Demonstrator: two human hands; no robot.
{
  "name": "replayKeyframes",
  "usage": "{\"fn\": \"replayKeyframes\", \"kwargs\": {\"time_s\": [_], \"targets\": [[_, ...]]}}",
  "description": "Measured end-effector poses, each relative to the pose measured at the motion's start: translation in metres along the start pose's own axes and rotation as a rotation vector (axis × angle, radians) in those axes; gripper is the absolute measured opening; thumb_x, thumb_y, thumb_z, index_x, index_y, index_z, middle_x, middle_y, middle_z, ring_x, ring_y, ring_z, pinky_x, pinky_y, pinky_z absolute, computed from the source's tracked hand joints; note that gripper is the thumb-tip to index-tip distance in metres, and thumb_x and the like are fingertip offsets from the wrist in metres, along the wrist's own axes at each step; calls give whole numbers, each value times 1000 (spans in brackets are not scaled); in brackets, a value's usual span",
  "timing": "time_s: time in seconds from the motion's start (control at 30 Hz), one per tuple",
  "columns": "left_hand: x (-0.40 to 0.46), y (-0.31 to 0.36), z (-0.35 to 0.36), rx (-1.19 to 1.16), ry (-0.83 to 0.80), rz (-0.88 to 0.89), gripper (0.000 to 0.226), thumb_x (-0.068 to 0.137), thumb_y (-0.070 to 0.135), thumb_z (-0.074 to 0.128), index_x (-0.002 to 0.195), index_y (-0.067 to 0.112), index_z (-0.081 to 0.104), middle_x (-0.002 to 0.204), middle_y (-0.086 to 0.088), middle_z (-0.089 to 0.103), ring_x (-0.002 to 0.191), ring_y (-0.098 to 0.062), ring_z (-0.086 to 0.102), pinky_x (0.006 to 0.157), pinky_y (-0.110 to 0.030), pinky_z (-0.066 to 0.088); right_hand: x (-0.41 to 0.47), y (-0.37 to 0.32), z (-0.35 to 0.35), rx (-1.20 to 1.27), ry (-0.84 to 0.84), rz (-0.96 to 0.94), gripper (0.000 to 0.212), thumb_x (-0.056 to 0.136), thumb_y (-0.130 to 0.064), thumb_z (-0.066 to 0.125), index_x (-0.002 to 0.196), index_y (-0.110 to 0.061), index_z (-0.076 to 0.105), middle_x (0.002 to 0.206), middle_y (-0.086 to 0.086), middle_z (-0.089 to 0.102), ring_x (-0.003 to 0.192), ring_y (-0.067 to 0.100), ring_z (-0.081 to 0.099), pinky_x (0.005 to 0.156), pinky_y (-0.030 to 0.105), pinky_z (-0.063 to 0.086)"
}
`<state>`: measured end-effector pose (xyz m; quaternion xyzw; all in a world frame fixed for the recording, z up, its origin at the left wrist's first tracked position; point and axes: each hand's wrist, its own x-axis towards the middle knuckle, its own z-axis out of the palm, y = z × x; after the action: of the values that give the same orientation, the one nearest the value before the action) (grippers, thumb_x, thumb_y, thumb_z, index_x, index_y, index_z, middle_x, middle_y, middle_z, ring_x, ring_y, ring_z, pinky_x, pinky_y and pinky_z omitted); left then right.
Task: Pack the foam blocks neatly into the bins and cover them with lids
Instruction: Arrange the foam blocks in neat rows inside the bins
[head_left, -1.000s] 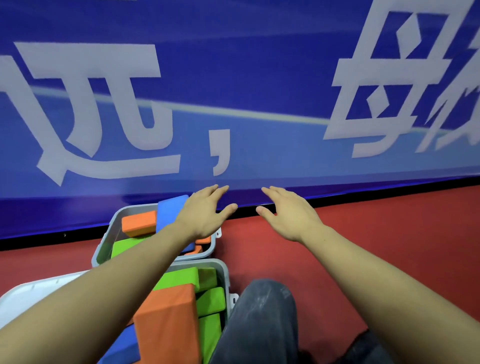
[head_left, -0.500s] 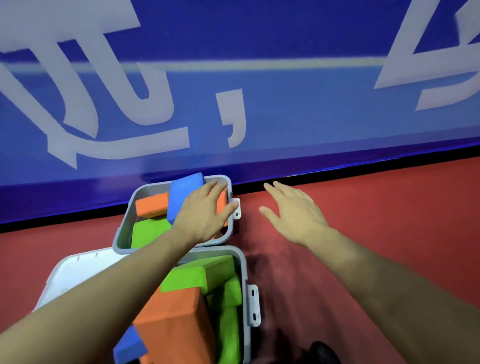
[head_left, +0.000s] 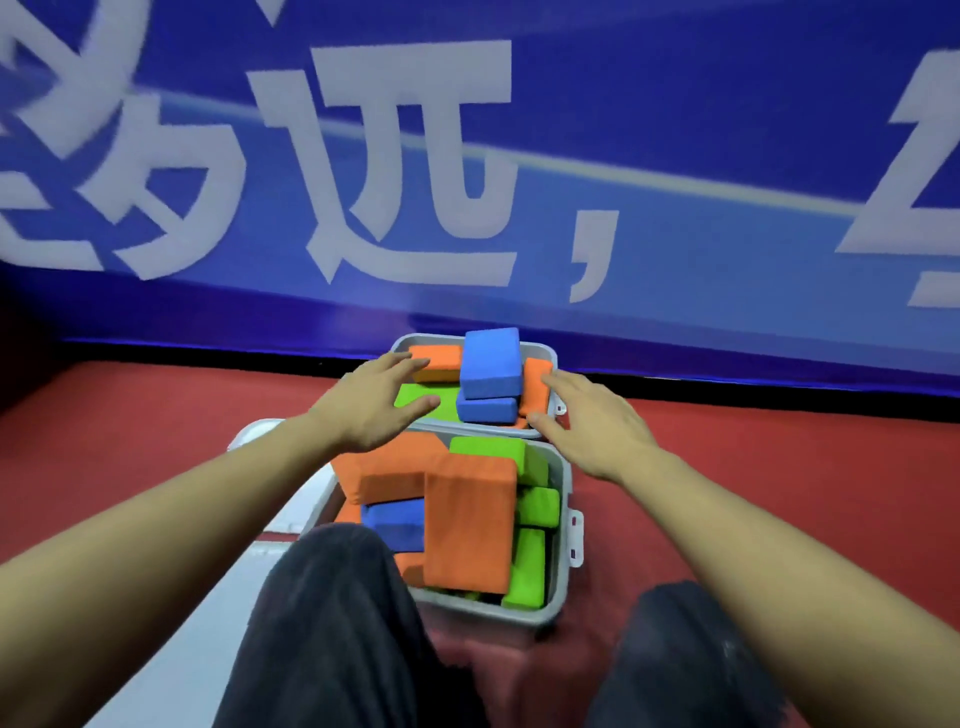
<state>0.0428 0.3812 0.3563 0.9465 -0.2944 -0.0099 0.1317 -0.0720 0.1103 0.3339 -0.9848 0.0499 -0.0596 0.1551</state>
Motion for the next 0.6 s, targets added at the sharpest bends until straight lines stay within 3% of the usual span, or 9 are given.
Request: {"fn": "replayKeyframes", "kwargs": {"time_s": [0.17, 0.43, 0.53, 0.6], "targets": [[-29, -48, 19, -178, 10, -174, 66, 98, 53, 53, 153, 20, 38, 155, -6, 42, 141, -23, 40, 115, -35, 30, 13, -17, 50, 13, -102, -16, 68, 97, -61, 50, 155, -29, 35, 162, -5, 35, 141, 24, 42, 113, 40, 38], [-14, -132, 97, -534, 10, -650, 79, 95, 54, 58, 154, 8, 33, 158, -15, 38, 142, -30, 41, 113, -40, 33, 64, -23, 149, 144, -225, 30, 75, 92, -61, 59, 153, -24, 40, 159, -1, 41, 144, 19, 40, 119, 35, 31], [7, -152, 134, -699, 23, -820, 86, 92, 54, 62, 156, 7, 28, 158, -17, 36, 141, -32, 41, 111, -41, 35, 83, -18, 189, 218, -288, 104, 83, 85, -73, 56, 153, -28, 40, 159, -2, 40, 145, 20, 39, 120, 38, 30], [17, -161, 158, -773, 6, -905, 90, 91, 53, 64, 156, 5, 24, 157, -16, 38, 140, -31, 43, 108, -38, 37, 91, -14, 209, 165, -320, 97, 93, 78, -87, 43, 153, -32, 39, 158, -7, 41, 145, 18, 35, 121, 37, 27]]}}
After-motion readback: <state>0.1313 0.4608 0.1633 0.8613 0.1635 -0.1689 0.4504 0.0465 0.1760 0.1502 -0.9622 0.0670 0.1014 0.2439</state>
